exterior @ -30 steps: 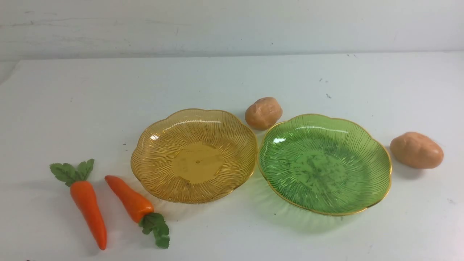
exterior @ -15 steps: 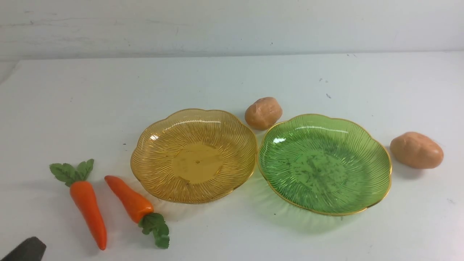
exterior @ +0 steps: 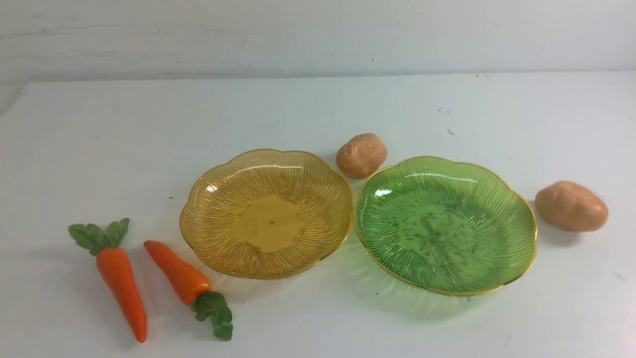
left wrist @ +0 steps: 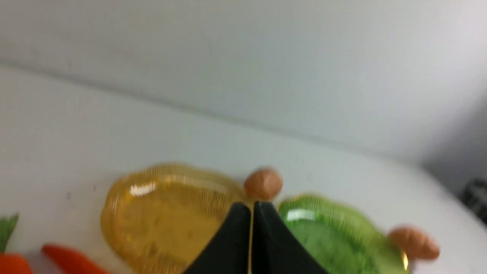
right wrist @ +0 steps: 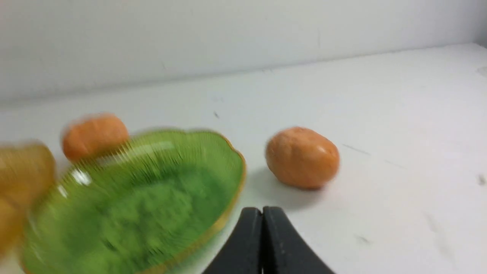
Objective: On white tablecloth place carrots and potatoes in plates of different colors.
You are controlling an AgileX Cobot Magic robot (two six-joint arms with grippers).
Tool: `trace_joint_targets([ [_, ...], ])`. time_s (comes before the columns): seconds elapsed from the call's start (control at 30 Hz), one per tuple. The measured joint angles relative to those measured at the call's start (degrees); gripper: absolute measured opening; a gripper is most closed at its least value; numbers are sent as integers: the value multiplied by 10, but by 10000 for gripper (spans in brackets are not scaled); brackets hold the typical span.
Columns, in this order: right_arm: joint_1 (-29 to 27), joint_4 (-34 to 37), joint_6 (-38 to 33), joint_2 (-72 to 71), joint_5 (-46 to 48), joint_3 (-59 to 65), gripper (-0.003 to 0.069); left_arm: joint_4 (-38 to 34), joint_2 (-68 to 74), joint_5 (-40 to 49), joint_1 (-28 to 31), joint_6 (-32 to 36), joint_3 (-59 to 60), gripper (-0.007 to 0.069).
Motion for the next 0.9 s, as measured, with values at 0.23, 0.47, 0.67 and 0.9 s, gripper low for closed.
trace_joint_targets([
  [0.23, 0, 229, 93, 0, -115, 0, -15, 124, 275, 194, 0, 3, -112, -3],
  [0.47, 0, 252, 89, 0, -131, 0, -15, 272, 465, 225, 0, -97, -160, -3],
  [0.67, 23, 237, 61, 7, 12, -79, -15, 356, 542, 225, 0, -188, -170, -3],
  [0.9, 34, 185, -34, 155, 220, -288, -15, 415, 588, 224, 0, -264, -199, 21],
])
